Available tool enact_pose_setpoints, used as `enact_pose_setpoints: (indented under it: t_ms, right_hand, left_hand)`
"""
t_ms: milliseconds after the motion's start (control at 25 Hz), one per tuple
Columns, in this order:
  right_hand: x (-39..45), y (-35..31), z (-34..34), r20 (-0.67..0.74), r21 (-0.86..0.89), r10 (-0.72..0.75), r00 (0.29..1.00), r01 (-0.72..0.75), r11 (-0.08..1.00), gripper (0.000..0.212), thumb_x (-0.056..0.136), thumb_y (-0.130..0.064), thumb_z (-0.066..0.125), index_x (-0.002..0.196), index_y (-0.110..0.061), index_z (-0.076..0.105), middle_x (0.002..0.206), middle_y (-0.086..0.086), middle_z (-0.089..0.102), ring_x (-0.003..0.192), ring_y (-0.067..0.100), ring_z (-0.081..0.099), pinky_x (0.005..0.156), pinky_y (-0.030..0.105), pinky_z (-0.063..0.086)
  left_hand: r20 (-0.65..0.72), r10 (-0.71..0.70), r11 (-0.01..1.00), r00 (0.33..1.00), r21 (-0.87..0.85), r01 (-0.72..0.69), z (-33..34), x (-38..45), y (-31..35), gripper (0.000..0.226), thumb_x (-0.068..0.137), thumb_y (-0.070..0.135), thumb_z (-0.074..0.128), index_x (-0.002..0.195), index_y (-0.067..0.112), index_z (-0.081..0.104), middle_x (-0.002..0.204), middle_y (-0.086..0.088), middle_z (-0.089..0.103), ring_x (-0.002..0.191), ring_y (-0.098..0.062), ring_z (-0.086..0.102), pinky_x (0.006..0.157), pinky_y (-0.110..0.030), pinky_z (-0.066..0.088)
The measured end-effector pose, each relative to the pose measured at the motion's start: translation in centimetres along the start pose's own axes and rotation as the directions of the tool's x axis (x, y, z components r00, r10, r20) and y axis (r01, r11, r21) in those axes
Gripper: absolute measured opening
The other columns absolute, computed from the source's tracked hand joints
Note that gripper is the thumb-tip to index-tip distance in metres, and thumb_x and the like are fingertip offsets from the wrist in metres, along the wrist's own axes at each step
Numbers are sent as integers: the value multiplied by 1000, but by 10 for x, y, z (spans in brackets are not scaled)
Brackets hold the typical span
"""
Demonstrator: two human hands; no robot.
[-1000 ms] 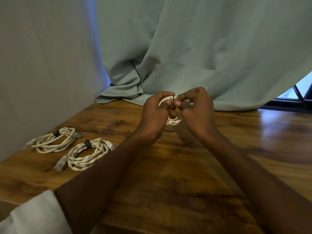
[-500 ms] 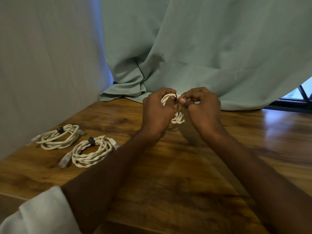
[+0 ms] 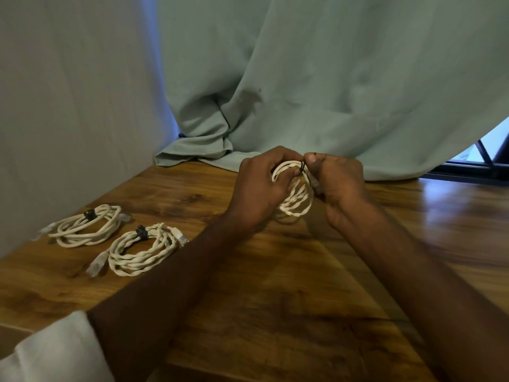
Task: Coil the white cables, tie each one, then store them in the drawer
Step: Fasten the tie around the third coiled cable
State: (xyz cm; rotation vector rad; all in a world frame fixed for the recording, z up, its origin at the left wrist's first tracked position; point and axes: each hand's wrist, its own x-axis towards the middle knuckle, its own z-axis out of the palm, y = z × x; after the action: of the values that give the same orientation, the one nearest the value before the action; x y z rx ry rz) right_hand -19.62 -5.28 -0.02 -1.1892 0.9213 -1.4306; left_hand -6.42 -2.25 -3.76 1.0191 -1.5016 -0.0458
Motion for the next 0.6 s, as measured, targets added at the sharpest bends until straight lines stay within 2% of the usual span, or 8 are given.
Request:
enact_pose_setpoints:
  t_ms: [120, 240, 360, 440, 520, 600]
  right_hand:
    - [2, 1, -1, 40, -127, -39, 998, 44, 991, 19, 95, -7, 69, 79, -12, 77, 60, -2, 73, 52, 7, 69, 51, 21, 54]
    - [3, 6, 0, 96, -253, -137, 986, 157, 955, 15, 96, -15, 70, 84, -14, 80, 77, 4, 79, 78, 19, 78, 77, 40, 65]
    - [7, 9, -1, 103, -272, -201, 974, 222, 936, 9, 93, -15, 73, 87, -17, 81, 82, 3, 79, 85, 22, 78, 86, 49, 64]
    - [7, 10, 0, 91, -251, -236, 967, 252, 935, 8, 90, -15, 77, 97, -19, 77, 84, 2, 79, 85, 19, 78, 85, 47, 64]
    - [5, 13, 1, 62, -250, -283, 957, 289, 924, 17, 89, -18, 80, 105, -19, 73, 82, 0, 78, 80, 11, 77, 80, 36, 62]
    - [-1, 16, 4, 39, -337, -389, 921, 378, 862, 8, 90, -21, 79, 98, -19, 77, 82, -6, 76, 75, 3, 73, 70, 23, 55]
  left_hand:
    - [-12, -56, 996, 998, -63, 55, -1, -1, 3, 11, 87, 8, 80, 97, 12, 76, 84, 5, 77, 79, -12, 74, 70, -33, 59]
    - [-43, -86, 991, 995, -108, 81, -1, -1, 4, 13, 85, 9, 84, 89, 8, 71, 79, -1, 75, 74, -20, 74, 67, -42, 61]
    - [-50, -77, 992, 996, -101, 72, -2, 0, 3, 11, 85, 5, 82, 89, 6, 72, 80, -3, 75, 76, -20, 75, 68, -46, 61]
    - [-62, -90, 990, 994, -112, 83, -2, 0, 3, 11, 84, 2, 82, 89, 4, 72, 80, -2, 76, 76, -18, 75, 69, -45, 61]
    - [-83, -132, 983, 988, -140, 120, -1, -1, 5, 13, 84, 1, 82, 87, 4, 70, 80, -2, 77, 76, -18, 76, 69, -43, 63]
    - [-110, -170, 974, 979, -168, 150, 0, -1, 4, 14, 84, -1, 82, 86, 4, 69, 79, -1, 77, 75, -18, 77, 67, -38, 63]
